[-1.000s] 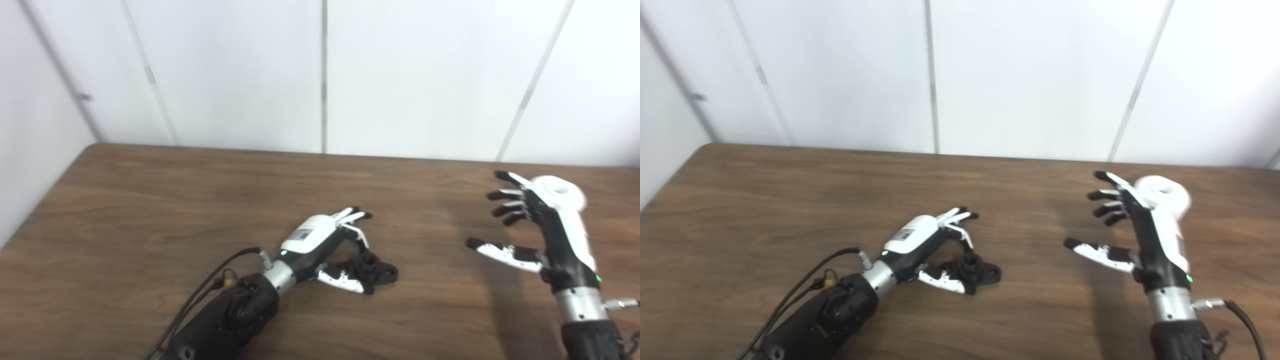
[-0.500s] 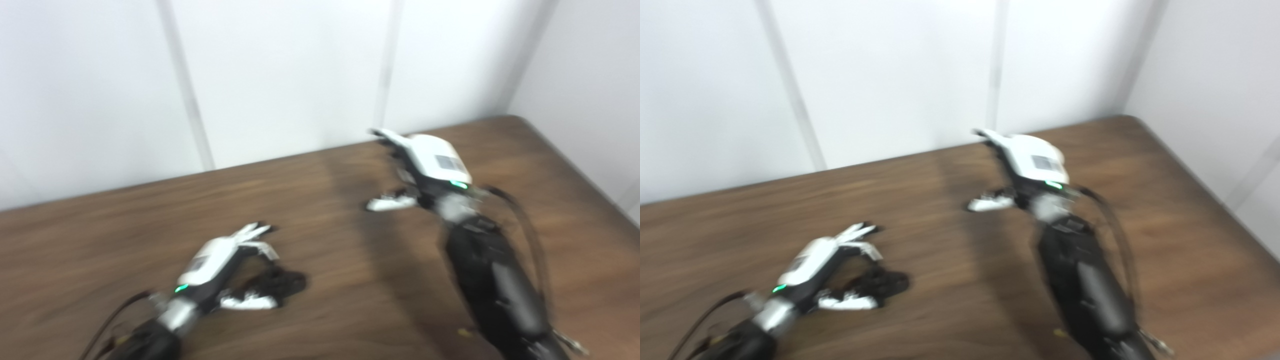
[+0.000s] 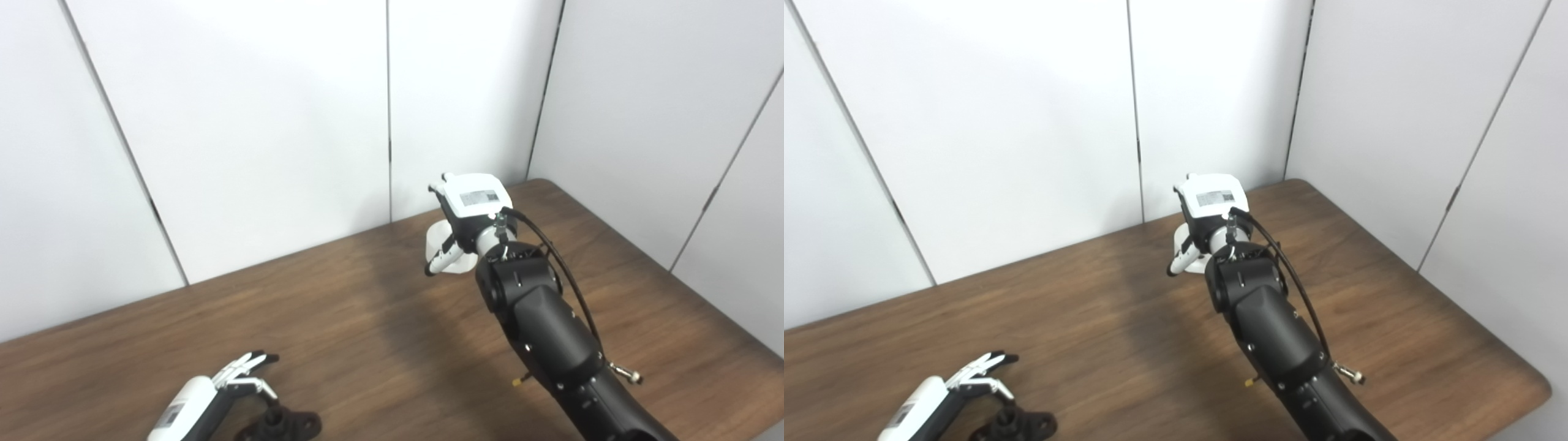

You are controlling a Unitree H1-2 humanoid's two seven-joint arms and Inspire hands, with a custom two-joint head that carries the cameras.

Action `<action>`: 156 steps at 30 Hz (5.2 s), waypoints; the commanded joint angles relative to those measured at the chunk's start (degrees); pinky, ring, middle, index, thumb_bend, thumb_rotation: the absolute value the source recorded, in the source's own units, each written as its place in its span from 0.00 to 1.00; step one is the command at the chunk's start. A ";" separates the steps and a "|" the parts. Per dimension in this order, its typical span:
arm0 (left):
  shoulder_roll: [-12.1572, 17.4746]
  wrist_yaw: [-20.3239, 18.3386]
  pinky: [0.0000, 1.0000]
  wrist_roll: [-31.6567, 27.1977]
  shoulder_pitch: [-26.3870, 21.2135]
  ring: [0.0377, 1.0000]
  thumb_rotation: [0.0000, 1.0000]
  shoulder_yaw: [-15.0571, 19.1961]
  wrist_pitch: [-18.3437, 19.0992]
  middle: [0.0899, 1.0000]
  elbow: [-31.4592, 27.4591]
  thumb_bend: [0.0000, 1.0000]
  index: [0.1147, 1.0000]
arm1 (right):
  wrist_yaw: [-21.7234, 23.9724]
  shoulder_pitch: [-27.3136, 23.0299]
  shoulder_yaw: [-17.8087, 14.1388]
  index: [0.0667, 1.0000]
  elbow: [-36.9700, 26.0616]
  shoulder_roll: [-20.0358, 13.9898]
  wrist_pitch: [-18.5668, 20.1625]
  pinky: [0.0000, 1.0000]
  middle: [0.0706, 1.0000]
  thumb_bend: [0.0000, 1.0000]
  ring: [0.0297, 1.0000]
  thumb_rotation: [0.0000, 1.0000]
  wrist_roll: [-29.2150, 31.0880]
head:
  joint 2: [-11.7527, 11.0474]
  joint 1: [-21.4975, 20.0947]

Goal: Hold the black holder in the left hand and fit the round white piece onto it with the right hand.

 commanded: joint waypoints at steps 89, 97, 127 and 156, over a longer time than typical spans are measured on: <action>3.10 -8.67 1.00 1.44 4.47 1.00 0.06 0.28 4.19 0.92 1.40 0.52 0.42 | 9.45 -10.52 -0.57 0.96 12.96 1.29 1.45 0.91 1.00 1.00 0.95 0.33 4.36 | 3.59 4.35; 3.08 -8.92 1.00 1.27 4.49 1.00 0.06 0.41 4.25 0.92 1.40 0.52 0.42 | 1.66 -10.98 -5.74 0.87 13.27 8.15 1.46 0.83 0.99 0.95 0.93 0.53 -4.08 | 3.78 4.46; 3.85 -9.89 0.95 -0.05 5.55 0.98 0.05 0.98 3.54 0.91 0.01 0.52 0.42 | -9.65 -16.35 -14.92 0.84 31.15 15.83 1.46 0.79 0.97 0.99 0.92 0.64 -22.33 | 5.07 4.64; 4.23 -10.77 0.95 -0.44 6.68 0.98 0.05 1.27 4.50 0.91 -2.18 0.52 0.42 | -15.12 -15.05 -14.40 0.78 30.97 14.28 1.46 0.82 0.91 0.98 0.89 0.50 -9.76 | 5.81 5.00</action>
